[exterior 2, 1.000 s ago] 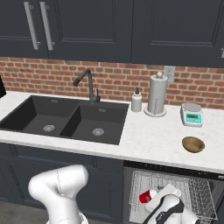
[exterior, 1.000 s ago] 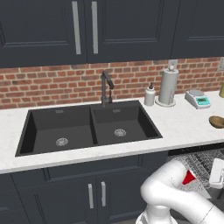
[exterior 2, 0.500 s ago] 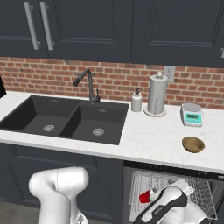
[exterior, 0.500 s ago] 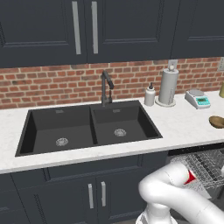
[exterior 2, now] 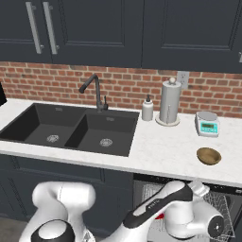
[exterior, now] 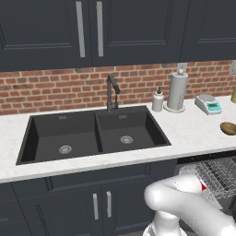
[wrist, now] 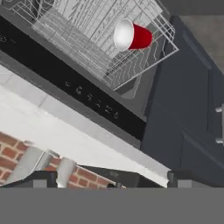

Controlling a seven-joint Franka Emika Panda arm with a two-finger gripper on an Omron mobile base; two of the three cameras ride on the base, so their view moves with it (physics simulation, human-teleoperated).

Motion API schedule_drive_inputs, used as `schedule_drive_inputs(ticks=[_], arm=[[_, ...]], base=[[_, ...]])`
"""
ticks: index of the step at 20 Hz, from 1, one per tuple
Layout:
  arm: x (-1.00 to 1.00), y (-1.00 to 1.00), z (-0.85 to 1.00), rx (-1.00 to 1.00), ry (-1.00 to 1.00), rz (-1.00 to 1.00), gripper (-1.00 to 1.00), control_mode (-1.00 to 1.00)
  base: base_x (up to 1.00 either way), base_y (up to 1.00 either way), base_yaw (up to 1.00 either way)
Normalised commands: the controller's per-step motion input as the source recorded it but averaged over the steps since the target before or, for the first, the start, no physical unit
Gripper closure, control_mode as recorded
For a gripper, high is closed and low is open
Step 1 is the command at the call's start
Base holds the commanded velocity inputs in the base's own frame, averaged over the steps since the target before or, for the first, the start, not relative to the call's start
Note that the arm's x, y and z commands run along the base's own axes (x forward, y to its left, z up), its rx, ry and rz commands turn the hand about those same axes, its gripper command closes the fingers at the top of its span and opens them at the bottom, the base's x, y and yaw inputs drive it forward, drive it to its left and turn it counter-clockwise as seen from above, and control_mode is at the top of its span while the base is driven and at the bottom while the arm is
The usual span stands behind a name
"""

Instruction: Pick up the cup and bowl from the counter, place them in the dishwasher, and close the dishwasher door.

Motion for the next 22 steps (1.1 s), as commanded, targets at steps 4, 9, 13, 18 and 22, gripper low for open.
schedule_drive_inputs(ticks=[4, 9, 13, 18, 22], arm=[[-0.29, 0.86, 0.4, -0.62, 0.09, 0.12, -1.0, -1.0], [-0.4, 0.78, 0.67, -0.58, 0.06, 0.14, -1.0, -1.0], [-0.31, 0.28, 0.8, -0.43, 0.01, 0.13, -1.0, -1.0], [-0.04, 0.29, 0.51, -0.26, 0.05, 0.14, -1.0, -1.0], [0.04, 0.09, 0.11, -0.17, 0.06, 0.14, -1.0, -1.0]], base=[[0.0, 0.0, 0.0], [0.0, 0.0, 0.0], [0.0, 0.0, 0.0], [0.0, 0.0, 0.0], [0.0, 0.0, 0.0]])
